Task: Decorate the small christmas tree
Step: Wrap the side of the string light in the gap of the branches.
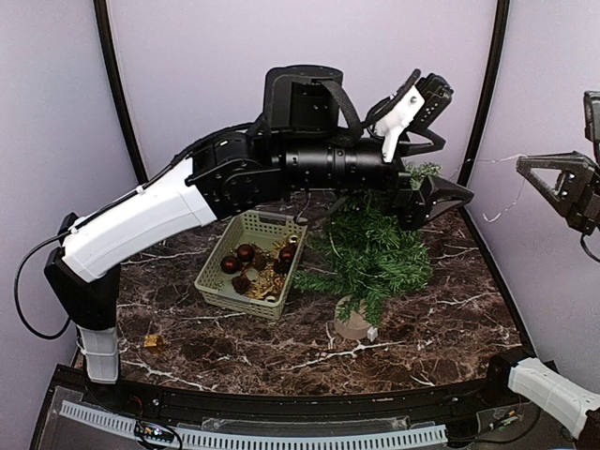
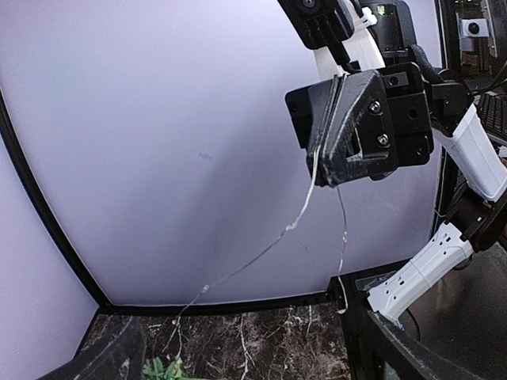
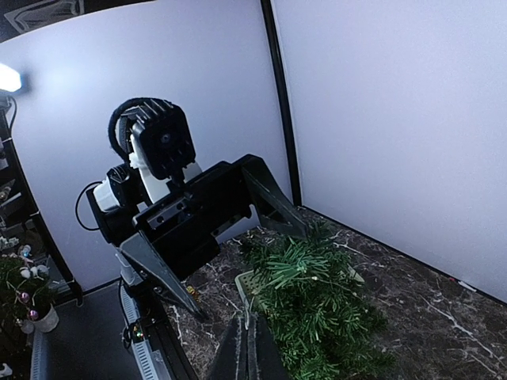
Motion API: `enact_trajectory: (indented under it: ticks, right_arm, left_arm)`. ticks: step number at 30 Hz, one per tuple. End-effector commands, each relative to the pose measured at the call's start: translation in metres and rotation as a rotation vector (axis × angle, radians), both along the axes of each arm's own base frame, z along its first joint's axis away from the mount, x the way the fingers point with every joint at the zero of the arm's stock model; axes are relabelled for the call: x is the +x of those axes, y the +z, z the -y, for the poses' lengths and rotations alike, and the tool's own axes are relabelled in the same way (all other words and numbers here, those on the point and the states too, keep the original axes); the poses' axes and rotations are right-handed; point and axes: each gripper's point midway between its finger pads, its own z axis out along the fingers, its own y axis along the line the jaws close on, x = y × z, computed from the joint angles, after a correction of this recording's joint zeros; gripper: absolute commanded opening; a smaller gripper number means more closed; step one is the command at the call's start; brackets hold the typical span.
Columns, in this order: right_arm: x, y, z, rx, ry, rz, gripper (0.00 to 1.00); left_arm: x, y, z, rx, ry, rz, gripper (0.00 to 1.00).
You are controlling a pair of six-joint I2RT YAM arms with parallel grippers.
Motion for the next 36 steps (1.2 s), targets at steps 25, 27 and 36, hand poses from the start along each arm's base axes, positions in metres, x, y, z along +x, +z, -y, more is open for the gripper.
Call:
enact_trajectory:
  ticks: [25,27,36]
  right_arm:
    - [0.015,-0.031,-0.022,-0.007,0.21,-0.077,0.0]
    - [0.017,-0.035,-0.022,-0.015,0.209,-0.087,0.0]
    - [0.021,-0.046,-0.02,-0.063,0.175,-0.1,0.03]
  left_arm:
    - [-0.031,-0.005,0.037,-0.092,-0.123,0.163,0.42]
    - [-0.033,-0.004,0.037,-0.096,-0.118,0.168,0.37]
    - [-0.036,0.006,0.036,-0.121,-0.096,0.171,0.1]
